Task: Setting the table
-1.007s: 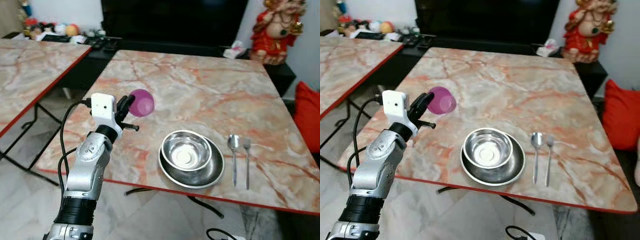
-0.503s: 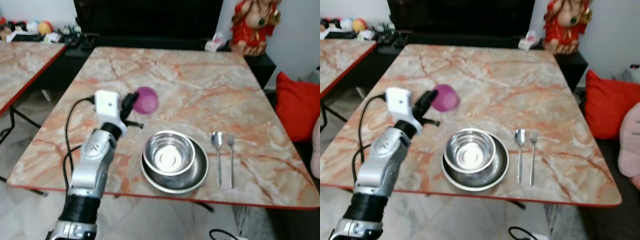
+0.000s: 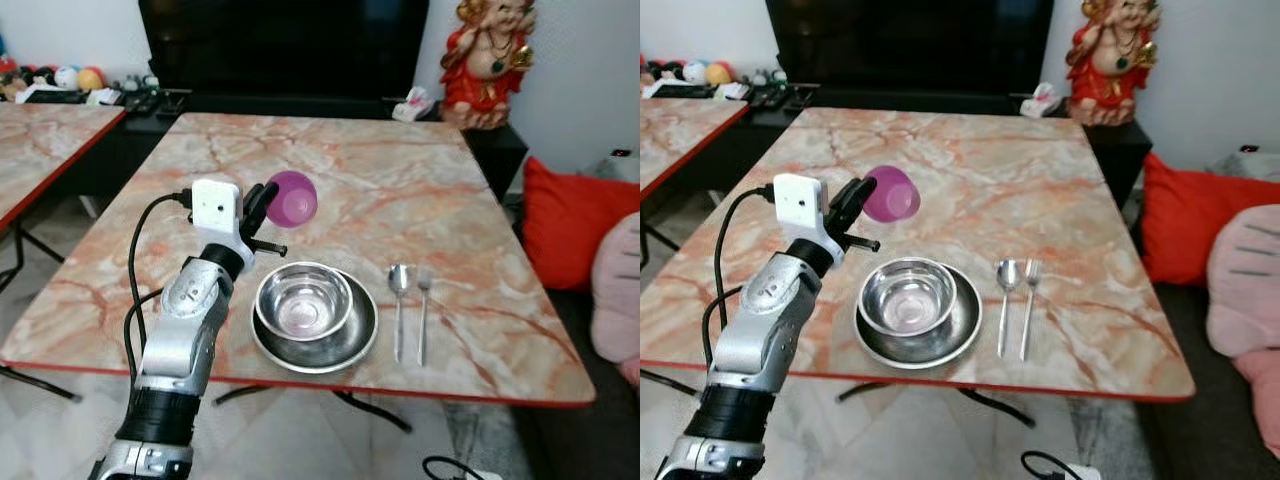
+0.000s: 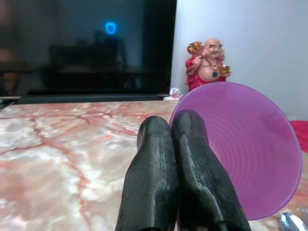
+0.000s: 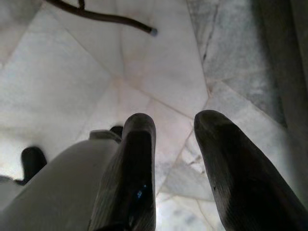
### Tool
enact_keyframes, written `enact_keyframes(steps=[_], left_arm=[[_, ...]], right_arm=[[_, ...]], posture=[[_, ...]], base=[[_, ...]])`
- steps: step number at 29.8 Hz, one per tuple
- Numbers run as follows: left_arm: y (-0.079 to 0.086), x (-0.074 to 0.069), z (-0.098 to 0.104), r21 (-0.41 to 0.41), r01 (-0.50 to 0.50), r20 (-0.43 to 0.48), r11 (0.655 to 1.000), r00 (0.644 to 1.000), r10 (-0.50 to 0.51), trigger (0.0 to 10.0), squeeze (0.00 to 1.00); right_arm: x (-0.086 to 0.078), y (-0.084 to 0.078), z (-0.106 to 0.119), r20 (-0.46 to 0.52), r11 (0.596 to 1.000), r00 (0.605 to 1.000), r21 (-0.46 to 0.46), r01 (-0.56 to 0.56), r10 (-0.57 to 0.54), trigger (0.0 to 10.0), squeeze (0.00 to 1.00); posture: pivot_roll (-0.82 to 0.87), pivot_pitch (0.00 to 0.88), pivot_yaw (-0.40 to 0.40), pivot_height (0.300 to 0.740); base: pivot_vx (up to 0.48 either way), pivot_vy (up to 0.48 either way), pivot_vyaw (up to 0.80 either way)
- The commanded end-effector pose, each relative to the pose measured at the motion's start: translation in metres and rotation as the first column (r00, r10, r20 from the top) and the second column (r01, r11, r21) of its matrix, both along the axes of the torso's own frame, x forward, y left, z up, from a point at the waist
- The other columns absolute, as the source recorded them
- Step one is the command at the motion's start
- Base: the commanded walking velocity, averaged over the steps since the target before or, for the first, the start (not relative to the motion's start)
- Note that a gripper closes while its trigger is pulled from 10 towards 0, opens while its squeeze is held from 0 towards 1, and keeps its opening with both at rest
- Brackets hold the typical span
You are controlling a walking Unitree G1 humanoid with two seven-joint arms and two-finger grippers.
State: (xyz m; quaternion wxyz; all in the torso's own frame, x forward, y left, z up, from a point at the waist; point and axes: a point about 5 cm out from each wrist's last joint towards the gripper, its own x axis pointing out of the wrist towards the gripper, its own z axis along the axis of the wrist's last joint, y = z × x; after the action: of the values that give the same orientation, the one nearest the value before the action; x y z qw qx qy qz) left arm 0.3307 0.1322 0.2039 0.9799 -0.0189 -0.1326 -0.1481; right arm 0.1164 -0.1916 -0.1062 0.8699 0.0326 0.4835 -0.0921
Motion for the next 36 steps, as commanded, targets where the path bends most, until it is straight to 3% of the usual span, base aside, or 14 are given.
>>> enact_keyframes(steps=[1, 10, 14, 36], left_arm=[[0.0061, 0.0022, 0.0049, 0.013, -0.039, 0.004, 0.999, 0.999, 0.039, 10.0, 0.00], [0.0156, 0.0051, 0.0061, -0.016, -0.089, -0.002, 0.996, 0.996, 0.089, 10.0, 0.00], [0.0153, 0.0058, 0.0053, -0.021, -0.088, -0.011, 0.996, 0.996, 0.088, 10.0, 0.00], [0.0125, 0.0064, 0.0008, -0.054, -0.066, -0.056, 0.996, 0.996, 0.063, 10.0, 0.00]], right_arm=[[0.0009, 0.0052, -0.0004, 0.000, 1.000, 1.000, 0.017, -0.009, 0.009, 10.0, 0.00], [0.0043, 0.0083, 0.0006, 0.013, 0.997, 0.997, 0.008, -0.076, 0.076, 10.0, 0.00], [0.0050, 0.0074, 0.0006, 0.011, 0.999, 1.000, 0.022, -0.025, 0.025, 10.0, 0.00], [0.0066, 0.0070, 0.0007, 0.000, 0.999, 0.999, 0.013, -0.038, 0.038, 10.0, 0.00]], posture=[[0.08, 0.000, -0.034, 0.740], [0.08, 0.000, -0.035, 0.740], [0.08, 0.000, -0.035, 0.740], [0.08, 0.000, -0.035, 0.740]], base=[[0.000, 0.000, 0.00], [0.000, 0.000, 0.18], [0.000, 0.000, 0.40], [0.000, 0.000, 0.00]])
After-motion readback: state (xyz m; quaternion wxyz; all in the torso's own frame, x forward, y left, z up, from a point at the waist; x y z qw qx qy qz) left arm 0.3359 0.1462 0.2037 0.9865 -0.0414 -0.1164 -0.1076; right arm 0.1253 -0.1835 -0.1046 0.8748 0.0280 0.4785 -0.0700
